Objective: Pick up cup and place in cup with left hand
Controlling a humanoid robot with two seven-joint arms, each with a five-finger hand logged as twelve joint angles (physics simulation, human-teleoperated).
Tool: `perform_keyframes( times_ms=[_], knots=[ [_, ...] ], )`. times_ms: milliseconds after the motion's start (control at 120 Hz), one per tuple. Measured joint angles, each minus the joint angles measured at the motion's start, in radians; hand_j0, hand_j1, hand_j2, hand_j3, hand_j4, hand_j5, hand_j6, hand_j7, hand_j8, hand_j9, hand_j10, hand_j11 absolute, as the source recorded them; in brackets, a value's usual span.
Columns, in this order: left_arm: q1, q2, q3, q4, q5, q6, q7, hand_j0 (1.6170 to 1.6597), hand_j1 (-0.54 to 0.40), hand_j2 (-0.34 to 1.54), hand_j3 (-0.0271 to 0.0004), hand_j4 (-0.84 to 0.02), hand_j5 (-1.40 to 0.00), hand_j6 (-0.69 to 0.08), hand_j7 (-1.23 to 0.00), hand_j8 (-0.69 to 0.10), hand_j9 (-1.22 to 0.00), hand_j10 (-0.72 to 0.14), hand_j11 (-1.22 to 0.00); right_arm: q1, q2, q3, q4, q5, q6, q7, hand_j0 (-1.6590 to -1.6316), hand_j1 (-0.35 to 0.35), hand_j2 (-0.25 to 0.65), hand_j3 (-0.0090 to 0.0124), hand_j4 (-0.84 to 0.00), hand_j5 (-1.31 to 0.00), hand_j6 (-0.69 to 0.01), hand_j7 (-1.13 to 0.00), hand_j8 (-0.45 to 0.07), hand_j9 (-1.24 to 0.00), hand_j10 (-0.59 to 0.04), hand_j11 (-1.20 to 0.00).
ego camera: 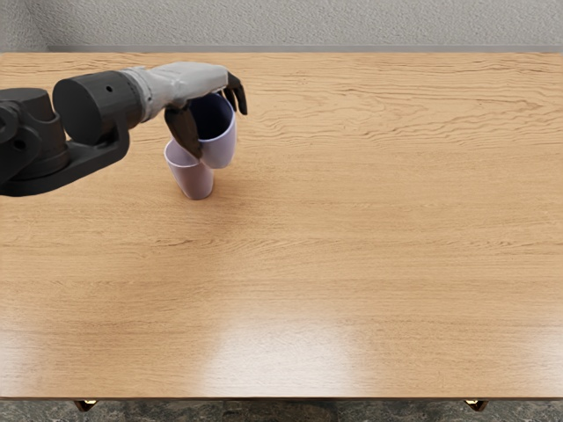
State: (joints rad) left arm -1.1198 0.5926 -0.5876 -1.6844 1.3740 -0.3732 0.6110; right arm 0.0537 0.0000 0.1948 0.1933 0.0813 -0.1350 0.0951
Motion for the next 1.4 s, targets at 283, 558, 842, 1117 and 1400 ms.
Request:
perform_keyframes(
  times_ms=[283, 558, 842, 1117, 1400],
  knots=[
    [-0.063, -0.006, 0.009, 0.134, -0.072, -0.028, 0.0, 1.6544, -0.049, 0.05, 0.0, -0.458, -0.63, -0.406, -0.62, -0.325, -0.64, -0.424, -0.63, 0.0, 0.0, 0.0, 0.0, 0.0, 0.0, 0.0, -1.6581, -0.349, 0.0, 0.0, 0.0, 0.0, 0.0, 0.0, 0.0, 0.0, 0.0, 0.0],
    [-0.074, -0.01, 0.013, 0.212, -0.086, -0.045, 0.0, 1.6545, -0.051, 0.05, 0.0, -0.457, -0.63, -0.408, -0.62, -0.327, -0.63, -0.423, -0.62, 0.0, 0.0, 0.0, 0.0, 0.0, 0.0, 0.0, -1.6581, -0.349, 0.0, 0.0, 0.0, 0.0, 0.0, 0.0, 0.0, 0.0, 0.0, 0.0],
    [-0.086, -0.01, 0.016, 0.236, -0.118, -0.077, 0.0, 1.6546, -0.054, 0.05, 0.0, -0.459, -0.62, -0.407, -0.61, -0.324, -0.63, -0.421, -0.62, 0.0, 0.0, 0.0, 0.0, 0.0, 0.0, 0.0, -1.6581, -0.349, 0.0, 0.0, 0.0, 0.0, 0.0, 0.0, 0.0, 0.0, 0.0, 0.0],
    [-0.085, -0.011, 0.017, 0.245, -0.132, -0.095, 0.0, 1.6546, -0.055, 0.05, 0.0, -0.456, -0.63, -0.405, -0.62, -0.323, -0.63, -0.421, -0.62, 0.0, 0.0, 0.0, 0.0, 0.0, 0.0, 0.0, -1.6581, -0.349, 0.0, 0.0, 0.0, 0.0, 0.0, 0.0, 0.0, 0.0, 0.0, 0.0],
    [-0.086, -0.036, 0.017, 0.285, -0.132, -0.094, 0.0, 1.6547, -0.057, 0.05, 0.0, -0.458, -0.63, -0.399, -0.62, -0.318, -0.63, -0.419, -0.62, 0.0, 0.0, 0.0, 0.0, 0.0, 0.0, 0.0, -1.6581, -0.349, 0.0, 0.0, 0.0, 0.0, 0.0, 0.0, 0.0, 0.0, 0.0, 0.0]
  ],
)
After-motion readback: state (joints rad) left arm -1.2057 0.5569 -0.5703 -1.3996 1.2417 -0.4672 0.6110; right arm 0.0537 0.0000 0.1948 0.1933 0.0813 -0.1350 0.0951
